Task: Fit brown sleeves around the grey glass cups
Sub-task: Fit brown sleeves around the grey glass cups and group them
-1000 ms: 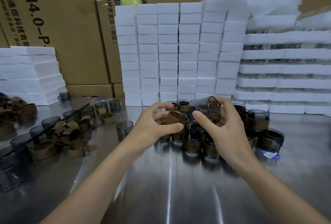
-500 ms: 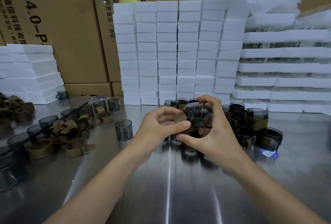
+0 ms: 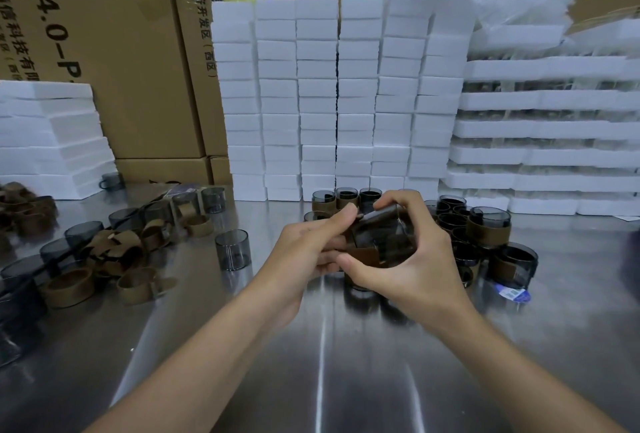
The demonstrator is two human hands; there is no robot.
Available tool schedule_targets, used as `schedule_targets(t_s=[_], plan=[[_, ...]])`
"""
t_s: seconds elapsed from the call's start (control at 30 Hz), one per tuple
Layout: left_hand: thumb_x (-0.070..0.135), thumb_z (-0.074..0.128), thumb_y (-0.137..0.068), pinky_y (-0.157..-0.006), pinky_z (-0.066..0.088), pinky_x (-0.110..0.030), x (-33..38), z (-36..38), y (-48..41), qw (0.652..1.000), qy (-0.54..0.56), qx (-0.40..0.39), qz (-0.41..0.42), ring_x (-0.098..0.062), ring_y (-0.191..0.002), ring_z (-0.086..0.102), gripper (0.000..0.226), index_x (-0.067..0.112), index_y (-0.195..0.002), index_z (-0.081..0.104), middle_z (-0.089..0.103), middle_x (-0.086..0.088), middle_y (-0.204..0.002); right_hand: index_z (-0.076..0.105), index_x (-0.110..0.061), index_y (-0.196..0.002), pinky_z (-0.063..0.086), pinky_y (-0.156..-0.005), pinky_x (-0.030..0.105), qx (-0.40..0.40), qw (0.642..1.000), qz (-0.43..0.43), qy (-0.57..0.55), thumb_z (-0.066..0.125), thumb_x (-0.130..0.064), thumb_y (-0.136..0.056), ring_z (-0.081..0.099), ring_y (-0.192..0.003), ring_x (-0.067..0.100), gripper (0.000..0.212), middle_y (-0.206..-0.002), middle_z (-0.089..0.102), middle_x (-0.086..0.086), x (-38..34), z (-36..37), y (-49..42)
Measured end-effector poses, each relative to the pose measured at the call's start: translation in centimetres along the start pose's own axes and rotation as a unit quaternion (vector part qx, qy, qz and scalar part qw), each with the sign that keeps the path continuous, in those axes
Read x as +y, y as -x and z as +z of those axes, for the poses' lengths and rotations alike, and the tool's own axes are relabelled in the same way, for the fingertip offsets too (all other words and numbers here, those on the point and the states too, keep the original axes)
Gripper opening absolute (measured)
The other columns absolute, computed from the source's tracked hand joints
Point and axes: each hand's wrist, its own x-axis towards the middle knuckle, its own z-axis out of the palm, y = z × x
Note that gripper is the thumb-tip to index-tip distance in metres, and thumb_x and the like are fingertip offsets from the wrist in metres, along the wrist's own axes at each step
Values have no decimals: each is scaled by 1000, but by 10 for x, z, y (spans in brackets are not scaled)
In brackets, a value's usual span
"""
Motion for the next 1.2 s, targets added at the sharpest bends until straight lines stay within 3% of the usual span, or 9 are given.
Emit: schedule_targets(t_s=[0.1,0.23,0.4,0.53,0.63,0.77,0.83,1.03,1.2], plan=[[68,77,-82,-114,51,-53,-1,5,2,999,26,-16,-37,-42,-123,71,65,15,-119,83,81,-17,-119,57,-32,-124,59,-82,22,-12,1000,5,-16,90,-36,-71,75,-97,16,63,-106,73,-15,5,3,5],[65,77,-84,-118,47,-56,1,6,2,998,43,-11,-45,-47,-129,65,64,14,-121,82,79,-20,-123,56,-39,-125,61,-78,23,-30,1000,8,-4,88,-43,-75,77,-96,15,59,-106,75,-16,8,1,5],[59,74,-88,-101,60,-47,1,6,5,995,45,-52,-67,-32,-111,77,45,24,-115,84,80,-15,-122,53,-41,-140,59,-77,24,-108,993,-11,51,73,-59,-89,74,-102,14,58,-112,70,-20,12,-1,6],[58,73,-92,-104,59,-49,6,6,6,994,63,-67,-63,-31,-116,76,47,23,-121,82,78,-16,-127,50,-48,-149,61,-78,27,-130,990,-9,52,69,-62,-92,74,-102,14,62,-118,69,-21,12,-2,1],[57,70,-95,-107,58,-46,11,5,7,993,92,-68,-30,-30,-123,74,48,24,-128,80,77,-14,-131,46,-50,-157,58,-94,22,-98,995,-2,26,75,-59,-89,72,-118,10,74,-137,66,-23,12,-2,-3],[47,65,-103,-97,62,-36,8,3,1,979,200,-27,-3,-33,-127,72,47,12,-133,76,73,-19,-136,53,-51,-150,60,-65,28,-21,994,96,-56,77,-64,-86,74,-67,20,69,-136,68,-22,12,2,-1],[45,61,-107,-96,63,-36,2,6,-1,973,229,-5,-11,-37,-129,70,52,5,-139,70,71,-22,-138,61,-46,-142,55,-61,22,3,992,115,-55,76,-66,-86,72,-61,19,61,-120,76,-15,13,3,0],[64,63,-100,-93,64,-37,-8,19,3,971,230,-61,-36,-30,-125,74,59,15,-128,80,77,-14,-129,64,-43,-136,61,-77,36,80,992,86,55,81,-68,-77,64,-63,17,66,-124,64,-18,7,14,2],[69,50,-99,-84,66,-40,-5,16,-2,946,305,-74,-82,-29,-102,79,73,7,-121,82,76,-19,-112,65,-44,-136,47,-78,17,50,994,64,75,83,-60,-73,60,-78,13,67,-112,65,-21,9,14,2]])
